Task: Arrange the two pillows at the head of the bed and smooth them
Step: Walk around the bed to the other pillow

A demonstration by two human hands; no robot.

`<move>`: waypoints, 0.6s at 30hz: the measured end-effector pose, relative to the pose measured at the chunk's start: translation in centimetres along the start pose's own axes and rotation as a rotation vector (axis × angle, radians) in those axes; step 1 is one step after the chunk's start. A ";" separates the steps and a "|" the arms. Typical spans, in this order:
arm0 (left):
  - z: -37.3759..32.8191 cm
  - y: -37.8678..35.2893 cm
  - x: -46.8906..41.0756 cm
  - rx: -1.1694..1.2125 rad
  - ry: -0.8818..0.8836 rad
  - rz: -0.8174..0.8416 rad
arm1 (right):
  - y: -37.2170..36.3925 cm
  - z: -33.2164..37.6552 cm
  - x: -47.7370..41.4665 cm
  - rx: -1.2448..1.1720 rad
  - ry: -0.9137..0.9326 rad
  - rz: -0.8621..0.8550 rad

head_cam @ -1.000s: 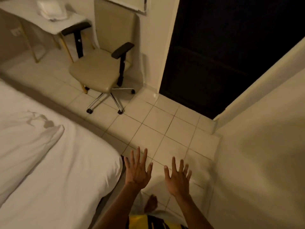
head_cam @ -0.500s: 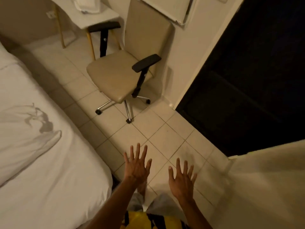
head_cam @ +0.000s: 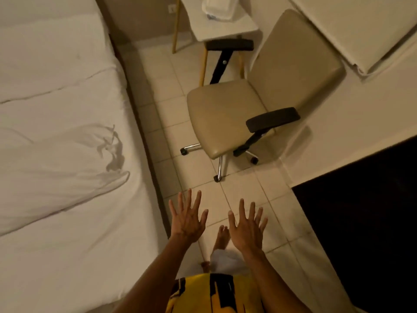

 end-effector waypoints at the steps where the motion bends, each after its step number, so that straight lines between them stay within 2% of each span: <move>1: 0.2 0.9 -1.3 0.021 0.043 -0.017 | 0.7 0.9 -1.6 0.008 0.031 0.008; 7: 2.1 5.6 -6.2 0.184 0.274 -0.126 | 4.0 7.3 -10.0 0.211 0.253 0.072; 10: 4.6 6.6 -7.7 0.238 0.387 -0.161 | 4.6 11.9 -13.1 0.266 0.411 0.048; 18: 14.5 11.2 -12.0 0.326 0.614 -0.266 | 5.3 28.0 -19.9 0.366 0.711 0.063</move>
Point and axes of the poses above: each hand's wrist, its own x-axis away from the middle knuckle, its own y-axis out of the back of the hand, z = x × y, the point moved 5 cm from there along -x, towards the middle knuckle, and after that the axes turned 1 degree about x, right-handed, at the moved point
